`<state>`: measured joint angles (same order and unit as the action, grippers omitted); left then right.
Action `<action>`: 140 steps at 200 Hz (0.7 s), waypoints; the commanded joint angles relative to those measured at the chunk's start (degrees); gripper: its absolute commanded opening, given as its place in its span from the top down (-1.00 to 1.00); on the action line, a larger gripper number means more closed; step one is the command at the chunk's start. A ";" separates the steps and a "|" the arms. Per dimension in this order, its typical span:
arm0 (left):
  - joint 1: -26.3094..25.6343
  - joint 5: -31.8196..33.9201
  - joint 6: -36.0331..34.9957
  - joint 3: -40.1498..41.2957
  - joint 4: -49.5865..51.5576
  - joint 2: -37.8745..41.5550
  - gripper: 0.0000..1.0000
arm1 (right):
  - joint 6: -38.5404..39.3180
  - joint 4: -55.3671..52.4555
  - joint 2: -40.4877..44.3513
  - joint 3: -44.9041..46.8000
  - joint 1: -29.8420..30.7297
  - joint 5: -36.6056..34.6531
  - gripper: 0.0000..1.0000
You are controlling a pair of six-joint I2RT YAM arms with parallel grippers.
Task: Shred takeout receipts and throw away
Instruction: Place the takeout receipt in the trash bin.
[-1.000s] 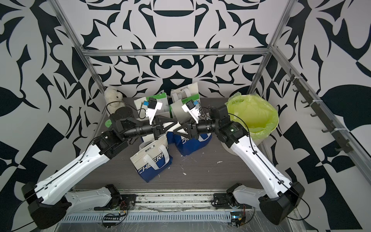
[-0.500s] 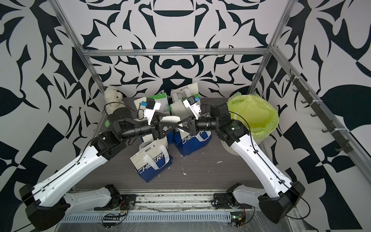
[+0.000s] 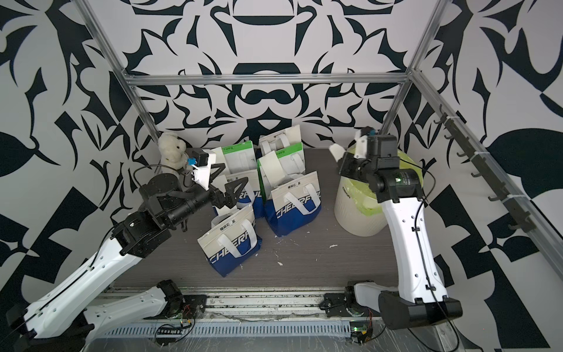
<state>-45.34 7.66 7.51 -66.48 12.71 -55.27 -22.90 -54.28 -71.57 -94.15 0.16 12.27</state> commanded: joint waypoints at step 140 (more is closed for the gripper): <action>6.97 10.85 -2.84 1.32 12.25 -0.34 -0.99 | 5.58 -15.16 -8.63 -13.59 -10.23 -6.42 -0.47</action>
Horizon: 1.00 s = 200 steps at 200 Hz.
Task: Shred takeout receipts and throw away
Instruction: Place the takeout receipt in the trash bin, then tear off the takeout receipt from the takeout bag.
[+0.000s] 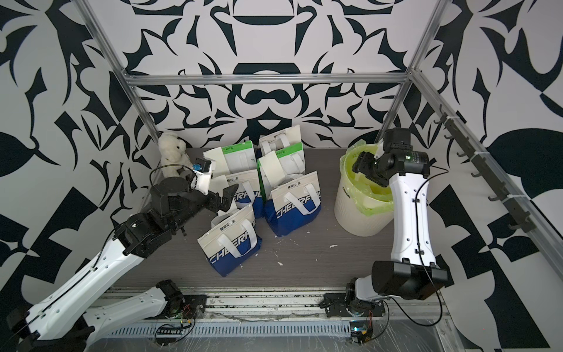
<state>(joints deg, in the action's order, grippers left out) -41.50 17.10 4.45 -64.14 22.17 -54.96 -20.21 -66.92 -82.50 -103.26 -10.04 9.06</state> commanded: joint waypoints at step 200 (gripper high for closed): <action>35.03 -35.08 -0.15 -1.50 12.80 -7.70 -0.38 | 4.16 22.50 -16.91 -12.99 43.93 23.87 -0.43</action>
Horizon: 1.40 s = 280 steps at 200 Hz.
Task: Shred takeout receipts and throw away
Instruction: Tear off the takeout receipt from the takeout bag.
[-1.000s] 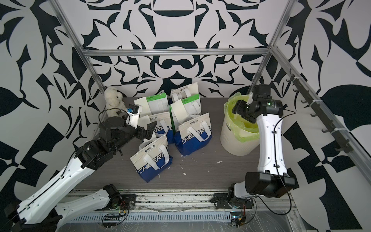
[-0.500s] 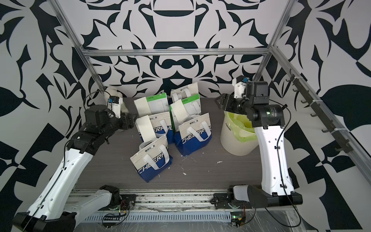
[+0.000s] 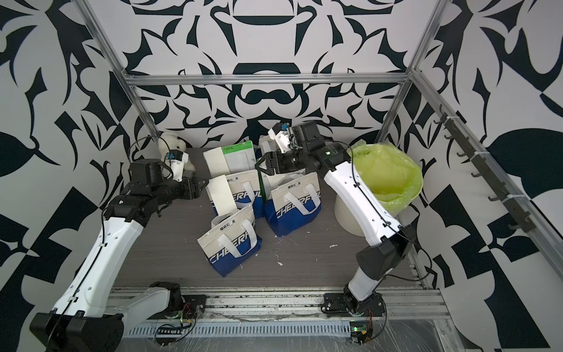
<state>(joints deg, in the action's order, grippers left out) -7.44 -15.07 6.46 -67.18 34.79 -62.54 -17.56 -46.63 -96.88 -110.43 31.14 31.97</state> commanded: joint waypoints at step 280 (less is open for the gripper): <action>2.78 -5.90 -0.27 5.81 -5.98 -4.56 0.06 | -4.49 8.49 -33.27 -31.82 11.58 1.94 0.81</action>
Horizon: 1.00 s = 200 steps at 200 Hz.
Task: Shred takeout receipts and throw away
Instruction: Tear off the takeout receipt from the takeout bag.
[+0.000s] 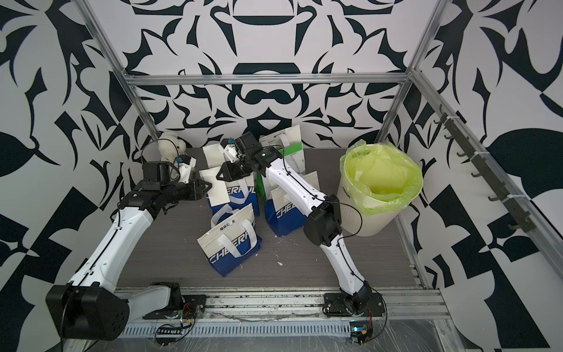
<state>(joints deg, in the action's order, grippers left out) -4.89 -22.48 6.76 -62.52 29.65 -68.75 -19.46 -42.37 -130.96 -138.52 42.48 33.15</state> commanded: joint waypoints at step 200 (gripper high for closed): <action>5.46 1.65 6.14 1.75 -8.20 0.65 -0.07 | -0.13 -1.30 5.94 1.00 2.52 -3.96 0.74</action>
<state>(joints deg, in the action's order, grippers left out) 0.47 -17.28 11.68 -60.51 22.85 -67.68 -19.44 -44.34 -124.33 -132.64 44.77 29.28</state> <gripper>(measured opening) 0.544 0.095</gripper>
